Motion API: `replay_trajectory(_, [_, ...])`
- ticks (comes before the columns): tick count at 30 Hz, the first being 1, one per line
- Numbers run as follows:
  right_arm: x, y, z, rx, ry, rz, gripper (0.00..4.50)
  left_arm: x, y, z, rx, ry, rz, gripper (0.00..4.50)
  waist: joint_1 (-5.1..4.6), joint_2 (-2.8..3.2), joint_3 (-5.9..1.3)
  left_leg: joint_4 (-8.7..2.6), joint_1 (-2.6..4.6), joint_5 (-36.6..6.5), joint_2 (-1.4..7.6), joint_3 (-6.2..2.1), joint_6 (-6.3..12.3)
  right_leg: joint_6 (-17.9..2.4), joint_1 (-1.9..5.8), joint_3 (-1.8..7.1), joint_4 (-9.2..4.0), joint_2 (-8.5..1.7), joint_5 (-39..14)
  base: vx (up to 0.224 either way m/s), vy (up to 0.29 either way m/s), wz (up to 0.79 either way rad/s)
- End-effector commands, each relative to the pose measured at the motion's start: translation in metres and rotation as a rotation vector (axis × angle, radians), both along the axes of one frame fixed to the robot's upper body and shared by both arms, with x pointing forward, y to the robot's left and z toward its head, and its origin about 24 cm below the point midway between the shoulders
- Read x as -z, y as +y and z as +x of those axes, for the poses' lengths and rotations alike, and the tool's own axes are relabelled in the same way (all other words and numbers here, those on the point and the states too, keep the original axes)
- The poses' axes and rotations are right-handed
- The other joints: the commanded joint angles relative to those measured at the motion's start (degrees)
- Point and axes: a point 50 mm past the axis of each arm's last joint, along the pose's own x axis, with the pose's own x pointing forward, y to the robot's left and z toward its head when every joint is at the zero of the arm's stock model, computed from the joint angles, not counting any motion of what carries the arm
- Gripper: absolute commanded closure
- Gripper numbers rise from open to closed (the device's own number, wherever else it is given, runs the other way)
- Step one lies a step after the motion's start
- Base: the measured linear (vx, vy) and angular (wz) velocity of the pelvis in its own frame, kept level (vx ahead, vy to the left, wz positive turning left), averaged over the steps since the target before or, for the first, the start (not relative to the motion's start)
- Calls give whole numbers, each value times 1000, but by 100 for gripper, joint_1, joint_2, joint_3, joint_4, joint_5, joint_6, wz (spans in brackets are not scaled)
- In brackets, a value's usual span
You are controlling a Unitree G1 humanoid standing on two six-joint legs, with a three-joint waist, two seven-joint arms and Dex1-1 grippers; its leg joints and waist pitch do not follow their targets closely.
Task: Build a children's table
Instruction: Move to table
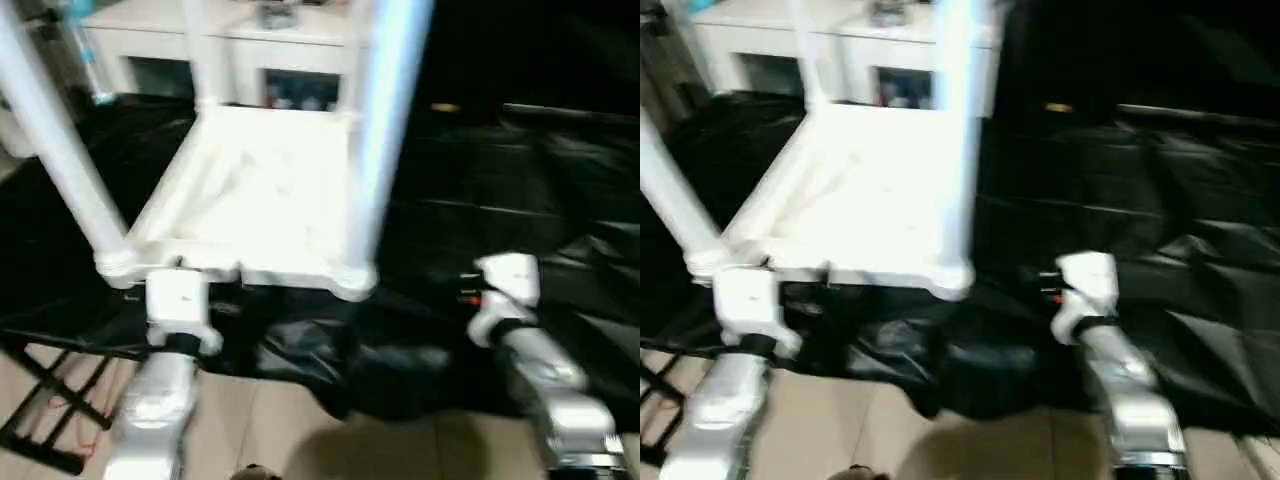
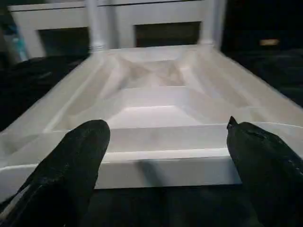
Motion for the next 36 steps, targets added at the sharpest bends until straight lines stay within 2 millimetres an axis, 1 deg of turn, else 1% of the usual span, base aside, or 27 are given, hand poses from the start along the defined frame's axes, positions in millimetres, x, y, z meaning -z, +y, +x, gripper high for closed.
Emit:
replay_trajectory(1, [2,7,3,-24,-2,20,131,1,4,1,5,-3,-2,4,22,-42,-157,-447,-9,-1592,344,-189,-231,234,191,318,-908,-622,-3029,-52,-30,-35])
replay_trajectory(5, [4,5,2,-19,1,2,131,-1,-3,2,52,-18,-4,4,-70,16,-158,-656,195,-2628,522,-254,-249,-395,183,305,-860,-585,-1957,0,0,0])
replay_trajectory(6, [4,3,1,-12,3,3,131,-1,-5,3,60,-20,-7,4,-85,0,-97,-648,334,-3296,503,-233,-343,-352,158,293,-919,-618,-2710,0,0,0])
replay_trajectory(7, [2,-1,1,2,2,-2,131,-2,-9,4,66,-18,-17,4,-38,43,-18,-830,-51,-3735,293,-407,-207,-226,468,-14,-876,-703,-3511,0,0,0])
replay_trajectory(8, [0,-4,0,7,0,-10,131,-3,-11,4,65,-20,-31,4,-38,43,-18,-830,-51,-3735,293,-407,-207,-226,468,-14,-876,-703,-3511,-16,32,23])
replay_trajectory(11, [-2,-6,-1,12,-9,-19,131,-4,-14,5,67,-27,-45,4,-192,15,93,107,331,-3185,181,-283,-35,-310,610,-374,-1611,-1307,-5469,5,33,49])
replay_trajectory(12, [-4,-7,-1,21,-16,-6,131,-5,-15,5,72,-32,-50,4,-347,105,137,222,857,-3297,266,-237,-207,-270,220,-335,-1653,-988,-5474,19,72,22])
replay_trajectory(13, [-5,-9,-2,36,-21,-4,131,-5,-17,5,78,-34,-53,4,-441,167,176,-349,548,-3993,433,-388,-442,-202,612,-611,-1196,-527,-4179,19,72,22])
replay_trajectory(15, [-2,-12,-7,53,-11,-3,131,-2,-19,5,97,-24,-54,4,-533,272,107,-1138,776,-5946,782,-656,-612,-302,544,-154,-7,-93,-919,78,81,-3])
replay_trajectory(17, [-1,-10,-9,44,-7,-7,131,-1,-19,5,100,-20,-55,4,-626,113,70,-982,898,-5550,688,-706,-302,-221,441,142,-284,-314,-1140,108,56,-6])
replay_trajectory(18, [-1,-7,-11,21,-8,-19,131,0,-19,5,99,-15,-50,4,-608,109,72,-869,790,-5192,533,-619,-183,-243,519,239,-556,-443,-1549,118,-13,-5])
replay_trajectory(19, [-2,-5,-12,3,-19,-13,131,2,-21,6,104,-7,-55,4,-416,35,89,-118,286,-2765,117,-147,211,-514,979,724,-1267,-1060,-3942,118,-13,-5])
replay_trajectory(20, [-2,-5,-12,3,-19,-13,131,2,-21,6,104,-7,-55,4,-371,-19,-2,187,125,-1865,156,-177,415,-597,1177,850,-1361,-1266,-4248,149,-14,-7])
replay_trajectory(21, [-5,-2,-11,-12,-28,-16,131,2,-23,6,127,-9,-57,4,-315,-26,-119,366,-179,-830,98,-211,645,-749,1431,821,-1261,-1176,-3525,185,13,-13])
replay_trajectory(22, [-4,-2,-10,-20,-19,2,131,2,-24,7,130,-7,-58,4,-227,-146,-103,512,-537,-532,-42,-170,1068,-464,1557,367,-1311,-1218,-2878,185,13,-13])
replay_trajectory(23, [-3,4,-8,-54,-20,-8,131,4,-21,7,116,0,-51,4,-317,12,-125,382,-443,-229,32,-202,1304,-267,1401,24,-1350,-1161,-2292,181,26,18])
replay_trajectory(24, [-3,4,-8,-54,-21,-10,131,4,-20,7,115,1,-51,4,-358,217,-165,64,-226,105,35,-168,1414,-264,1430,-360,-1336,-795,-1895,211,30,56])
replay_trajectory(26, [-6,5,-6,-52,-29,-17,131,3,-19,7,101,-3,-54,4,-515,365,-117,-281,126,55,-38,-451,1888,-118,1353,-655,-1032,-83,-1510,244,32,56])
replay_trajectory(27, [-10,6,-4,-53,-37,15,131,0,-18,5,79,-10,-67,4,-911,431,-362,-281,1325,-394,697,-1336,2910,-17,229,-116,175,176,-1467,307,6,41])
replay_trajectory(28, [-11,6,-4,-53,-36,34,131,0,-18,4,73,-10,-70,4,-845,345,-392,-290,1258,-30,803,-1446,2885,94,99,0,425,94,-1278,307,6,41])
replay_trajectory(30, [-7,10,-9,-94,-27,11,131,3,-14,-5,57,-2,-79,4,-708,222,-324,-325,1100,1314,821,-1238,2808,832,-312,319,689,-85,-583,245,5,10])
replay_trajectory(31, [-3,10,-14,-105,-17,-23,131,5,-14,-12,55,4,-89,4,-704,142,-303,-353,1020,1713,812,-1160,2796,854,-369,416,670,-132,-228,219,11,0])
replay_trajectory(32, [-3,10,-14,-105,-17,-23,131,5,-14,-12,55,4,-89,4,-551,-2,-158,-441,622,2014,631,-799,2621,548,-290,617,391,-219,745,201,-20,2])
replay_trajectory(33, [0,10,-17,-95,-3,-28,131,6,-15,-18,68,17,-93,4,-398,-194,-74,-289,417,746,62,-243,2103,114,-123,733,-408,-276,1591,150,-46,20])
replay_trajectory(34, [0,11,-18,-88,1,-17,131,7,-14,-20,81,18,-91,4,-350,-339,-107,-56,296,-159,-221,-114,1814,322,24,1046,-742,-498,1075,150,-46,20])
replay_trajectory(35, [0,13,-19,-88,2,-7,131,7,-13,-21,87,16,-89,4,-239,-330,-237,305,379,-740,-256,-272,1073,185,271,1495,-796,-1024,-95,131,-52,26])
replay_trajectory(36, [1,16,-21,-98,3,3,131,7,-10,-22,94,20,-92,4,-225,-291,-245,149,221,40,-93,-453,607,-347,468,1365,-530,-1011,1423,138,-51,7])
